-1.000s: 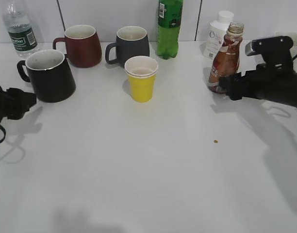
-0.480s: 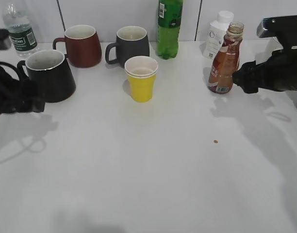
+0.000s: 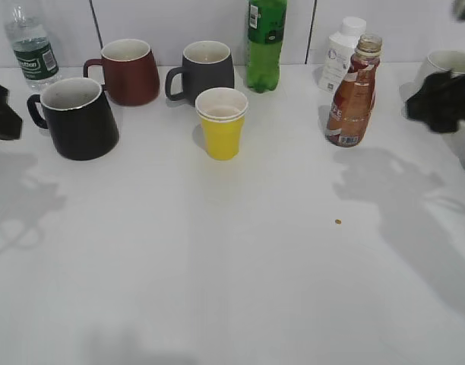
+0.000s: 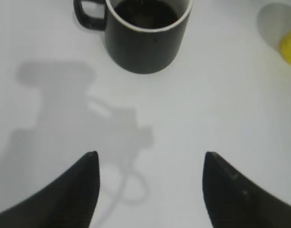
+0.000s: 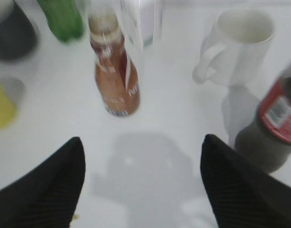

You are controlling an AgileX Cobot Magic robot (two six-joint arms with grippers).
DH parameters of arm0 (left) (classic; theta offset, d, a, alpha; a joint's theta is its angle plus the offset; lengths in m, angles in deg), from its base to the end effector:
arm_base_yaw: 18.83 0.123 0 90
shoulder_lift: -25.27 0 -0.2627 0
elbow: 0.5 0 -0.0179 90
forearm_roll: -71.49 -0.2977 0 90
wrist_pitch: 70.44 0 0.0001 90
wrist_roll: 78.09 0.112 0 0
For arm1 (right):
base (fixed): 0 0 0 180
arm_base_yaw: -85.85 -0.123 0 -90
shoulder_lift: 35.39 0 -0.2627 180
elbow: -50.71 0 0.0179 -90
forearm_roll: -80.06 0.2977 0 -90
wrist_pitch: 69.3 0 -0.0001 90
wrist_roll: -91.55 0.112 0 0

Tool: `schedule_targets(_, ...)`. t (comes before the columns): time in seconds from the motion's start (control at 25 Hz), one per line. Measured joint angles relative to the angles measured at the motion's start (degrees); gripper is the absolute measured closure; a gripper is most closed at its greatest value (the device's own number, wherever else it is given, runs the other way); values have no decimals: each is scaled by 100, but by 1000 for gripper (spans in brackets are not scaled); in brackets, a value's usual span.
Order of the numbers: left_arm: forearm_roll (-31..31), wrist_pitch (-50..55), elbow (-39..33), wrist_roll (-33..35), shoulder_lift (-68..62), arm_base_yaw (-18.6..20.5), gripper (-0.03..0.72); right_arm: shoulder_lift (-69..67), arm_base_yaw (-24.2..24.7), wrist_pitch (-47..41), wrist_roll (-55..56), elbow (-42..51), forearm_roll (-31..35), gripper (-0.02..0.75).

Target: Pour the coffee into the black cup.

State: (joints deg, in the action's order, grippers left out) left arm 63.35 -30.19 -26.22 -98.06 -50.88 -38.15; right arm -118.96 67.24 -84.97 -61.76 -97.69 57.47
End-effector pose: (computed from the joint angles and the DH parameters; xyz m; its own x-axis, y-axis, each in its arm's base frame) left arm 0.2874 -0.0899 0.2466 -0.7863 0.0250 -0.6173 0.0920 0.9928 -0.0769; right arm 0.3196 0.0953 0.2024 -0.6236 -0.1211 -0.7724 -0.1896 0.9819 -0.0008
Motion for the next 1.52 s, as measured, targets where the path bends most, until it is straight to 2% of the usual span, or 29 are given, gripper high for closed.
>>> schedule_targets(0.28,6,315,3,694,1206,0,180,2003,0,-920,-55,0,864,148)
schedule_targets(0.52,88,878,-8,873,2450,0,180,3492,0,-2072,-1267,-5,1865,148)
schedule_targets(0.64,283,975,-187,1028,2977,0,180,3977,0,-2653,-1653,-5,2164,148)
schedule_targets(0.96,701,1305,-1242,1376,4511,-5,180,5016,0,-4140,-1790,9,2259,148)
schedule_targets(1.2,728,1613,-1874,1694,5556,-5,187,5885,0,-4392,-1984,579,2259,148)
schedule_targets(1.52,751,1908,-1994,1997,6067,-5,201,7150,0,-4515,-2004,1288,1927,148)
